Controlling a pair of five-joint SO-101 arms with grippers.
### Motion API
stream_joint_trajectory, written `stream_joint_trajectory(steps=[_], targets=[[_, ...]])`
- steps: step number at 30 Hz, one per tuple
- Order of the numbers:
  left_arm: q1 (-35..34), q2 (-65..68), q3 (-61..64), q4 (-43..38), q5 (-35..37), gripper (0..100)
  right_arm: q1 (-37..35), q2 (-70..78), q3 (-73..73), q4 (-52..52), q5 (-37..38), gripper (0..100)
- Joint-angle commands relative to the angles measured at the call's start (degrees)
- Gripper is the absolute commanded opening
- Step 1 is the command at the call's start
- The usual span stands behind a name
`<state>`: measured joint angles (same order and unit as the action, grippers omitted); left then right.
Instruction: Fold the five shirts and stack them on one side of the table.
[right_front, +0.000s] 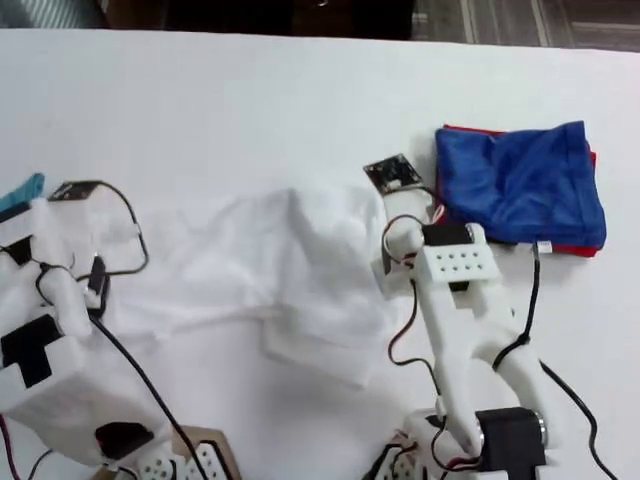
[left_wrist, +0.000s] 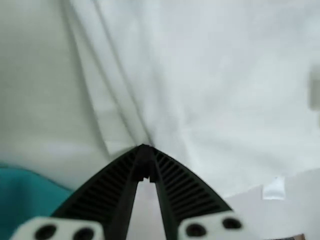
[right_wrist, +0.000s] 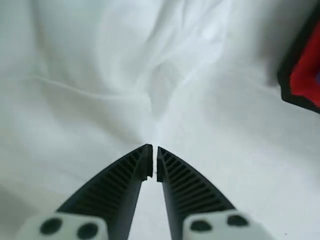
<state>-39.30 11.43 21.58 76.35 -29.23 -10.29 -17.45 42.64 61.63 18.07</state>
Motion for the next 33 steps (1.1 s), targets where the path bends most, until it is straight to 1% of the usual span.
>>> stream_joint_trajectory(steps=[1,7,13,16,23,33], targets=[[2.3,-0.9,-2.0,4.3,-0.5,3,0.0,-2.9,1.4,-3.4,0.2,2.1],[3.4,-1.0,-4.9,13.9,-0.4,3,1.4,-2.6,7.7,-12.1,0.3,2.1],[3.2,-0.9,-12.7,19.7,-0.1,16,3.6,-2.5,14.6,-20.8,0.3,2.1],[3.2,-0.4,-12.4,19.9,-0.1,19,3.6,-3.0,17.7,-23.9,0.3,2.1],[3.4,-0.6,-9.6,18.9,-0.1,18,3.4,-2.5,17.8,-24.6,0.3,2.1],[3.3,-0.4,-1.0,9.4,0.0,18,3.3,-2.5,17.8,-24.7,0.2,2.1]])
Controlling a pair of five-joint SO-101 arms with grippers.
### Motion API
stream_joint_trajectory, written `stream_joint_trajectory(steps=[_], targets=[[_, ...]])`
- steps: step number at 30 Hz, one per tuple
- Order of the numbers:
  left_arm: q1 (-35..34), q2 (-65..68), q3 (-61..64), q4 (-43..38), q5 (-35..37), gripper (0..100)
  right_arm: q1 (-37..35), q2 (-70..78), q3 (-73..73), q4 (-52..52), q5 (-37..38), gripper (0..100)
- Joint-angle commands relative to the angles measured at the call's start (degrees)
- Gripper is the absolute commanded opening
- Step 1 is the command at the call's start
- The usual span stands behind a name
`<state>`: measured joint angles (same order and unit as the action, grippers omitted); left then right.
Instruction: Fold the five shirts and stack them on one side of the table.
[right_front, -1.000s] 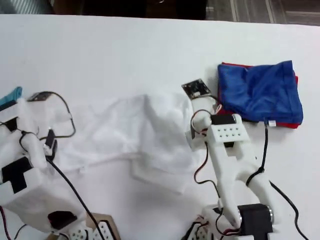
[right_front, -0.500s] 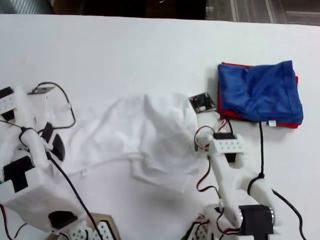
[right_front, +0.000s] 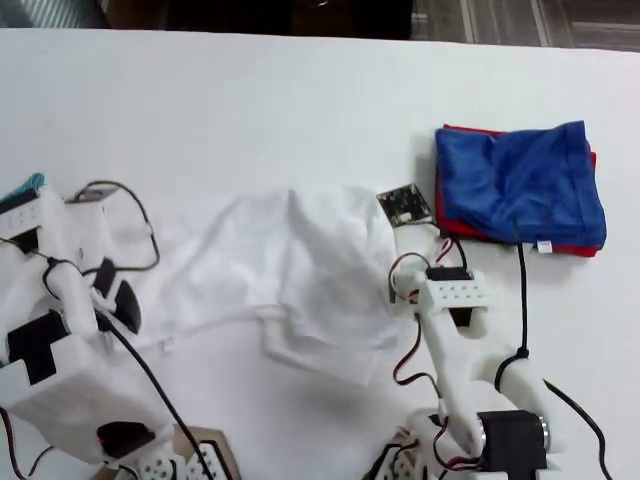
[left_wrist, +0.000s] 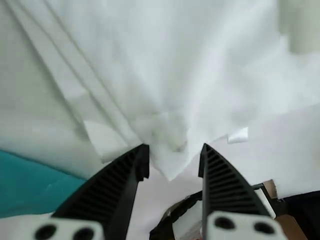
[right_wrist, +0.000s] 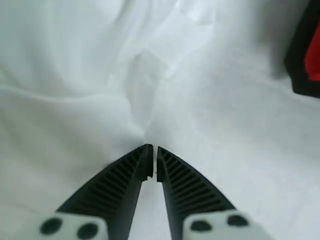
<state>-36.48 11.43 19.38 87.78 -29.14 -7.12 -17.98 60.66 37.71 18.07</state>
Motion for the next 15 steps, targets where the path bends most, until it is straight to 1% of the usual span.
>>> stream_joint_trajectory(steps=[1,3,4,7,8,10,15], targets=[[0.5,-0.4,1.4,-2.5,0.0,18,0.1,-2.0,-0.3,-0.7,0.2,2.1],[0.6,-0.7,1.2,-2.5,1.0,17,0.1,-2.0,-0.3,-0.7,0.2,2.1],[0.6,-0.9,1.1,-2.5,2.2,15,0.1,-2.0,-0.3,-0.7,0.2,2.1],[1.4,-0.8,-0.7,-2.0,3.6,4,0.1,-2.0,-0.3,-0.7,0.1,2.1],[1.8,-0.8,-1.0,-2.0,3.9,2,0.2,-2.0,-0.3,-0.7,0.1,2.1],[2.7,-0.6,-0.9,-2.0,3.9,4,0.3,-2.0,0.0,-1.5,-0.1,2.1],[3.5,-0.6,-1.0,-2.0,4.0,3,0.4,-2.0,0.0,-1.8,-0.3,2.1]])
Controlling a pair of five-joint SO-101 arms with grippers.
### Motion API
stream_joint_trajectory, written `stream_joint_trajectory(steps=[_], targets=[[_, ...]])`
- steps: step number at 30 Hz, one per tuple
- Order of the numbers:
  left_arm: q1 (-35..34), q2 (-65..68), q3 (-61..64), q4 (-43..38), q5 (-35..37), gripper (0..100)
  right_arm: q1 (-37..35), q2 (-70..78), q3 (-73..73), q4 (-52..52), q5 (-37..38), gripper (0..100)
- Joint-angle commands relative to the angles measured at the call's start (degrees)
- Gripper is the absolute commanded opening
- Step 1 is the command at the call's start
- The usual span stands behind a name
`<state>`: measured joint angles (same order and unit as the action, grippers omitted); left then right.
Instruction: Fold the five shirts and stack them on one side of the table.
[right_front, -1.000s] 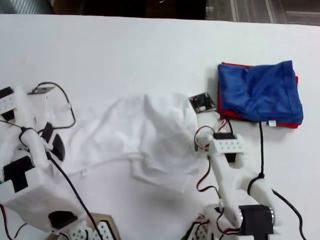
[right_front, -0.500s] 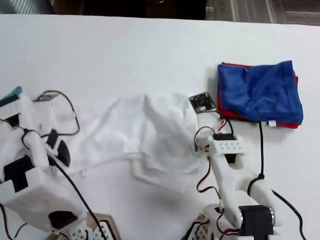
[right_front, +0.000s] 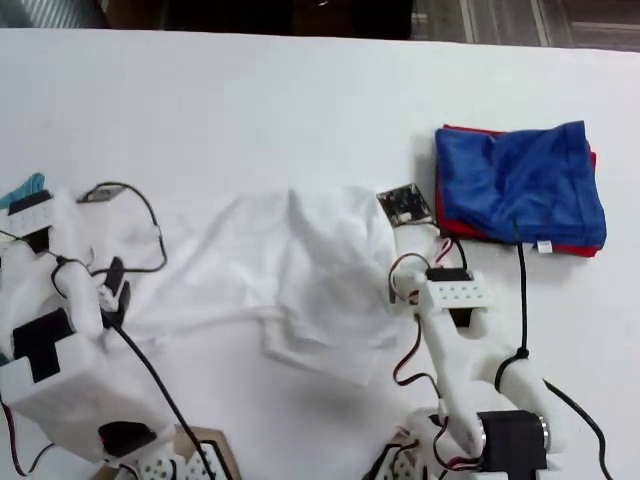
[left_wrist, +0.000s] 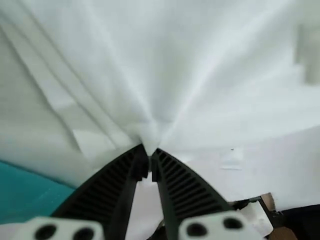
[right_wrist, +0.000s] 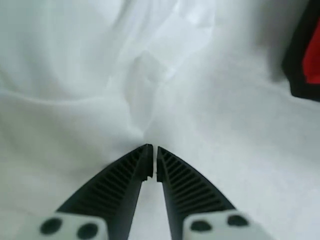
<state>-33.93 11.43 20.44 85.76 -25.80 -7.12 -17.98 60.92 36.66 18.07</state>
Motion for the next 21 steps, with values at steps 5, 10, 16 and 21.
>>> stream_joint_trajectory(steps=[5,10,16,21], targets=[[2.8,-0.9,-6.1,3.9,0.7,3,0.4,-2.0,-0.3,-0.8,-0.3,2.1],[5.2,-0.9,-15.3,14.2,0.6,3,0.4,-2.0,-0.3,-0.8,-0.3,2.1],[4.0,-0.3,-22.1,14.4,0.2,3,0.4,-2.0,-0.3,-0.8,-0.3,2.1],[2.7,-0.3,-20.9,11.5,-4.0,3,0.4,-2.0,-0.3,-0.8,-0.3,2.1]])
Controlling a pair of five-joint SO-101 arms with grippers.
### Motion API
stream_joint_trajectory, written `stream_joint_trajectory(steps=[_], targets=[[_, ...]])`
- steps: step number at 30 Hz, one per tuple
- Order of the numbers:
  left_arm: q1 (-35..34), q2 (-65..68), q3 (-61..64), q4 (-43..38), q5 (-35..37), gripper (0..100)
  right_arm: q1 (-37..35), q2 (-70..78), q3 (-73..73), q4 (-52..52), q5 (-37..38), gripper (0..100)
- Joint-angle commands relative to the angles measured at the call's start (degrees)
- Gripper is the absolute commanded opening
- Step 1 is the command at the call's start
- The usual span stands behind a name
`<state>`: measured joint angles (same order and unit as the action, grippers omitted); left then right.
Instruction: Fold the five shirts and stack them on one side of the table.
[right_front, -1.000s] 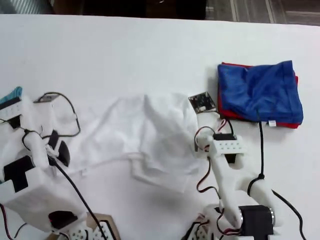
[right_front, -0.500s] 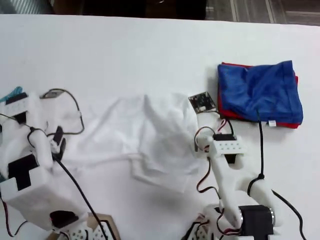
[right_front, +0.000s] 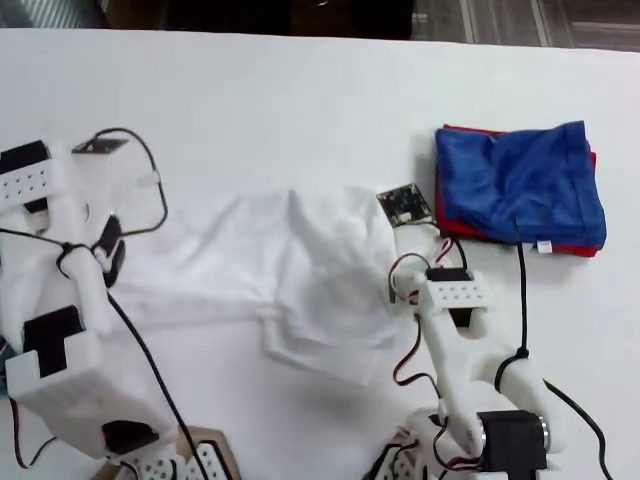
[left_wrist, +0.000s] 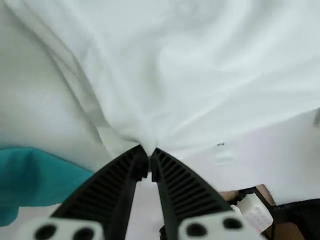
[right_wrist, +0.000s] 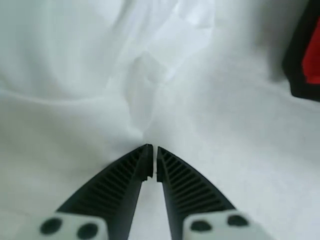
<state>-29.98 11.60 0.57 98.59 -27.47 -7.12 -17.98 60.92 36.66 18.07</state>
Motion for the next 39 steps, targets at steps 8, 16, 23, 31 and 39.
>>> stream_joint_trajectory(steps=[8,16,23,31,39], targets=[[-3.3,-0.4,-1.4,-2.6,-5.4,3,0.4,-2.0,-0.3,-0.8,-0.3,2.1],[1.2,-0.5,7.3,0.1,-6.4,8,0.5,-2.0,-0.3,-0.7,-0.3,2.1],[-3.4,-1.1,1.5,2.1,-8.4,20,0.0,-4.4,-6.8,11.3,0.2,2.1],[-5.8,0.0,-16.0,-2.0,-2.8,20,-0.9,-11.5,-16.8,21.3,0.1,2.1],[-2.5,16.4,-20.4,-12.5,9.8,20,-2.9,-11.6,-16.7,22.3,-0.3,2.1]])
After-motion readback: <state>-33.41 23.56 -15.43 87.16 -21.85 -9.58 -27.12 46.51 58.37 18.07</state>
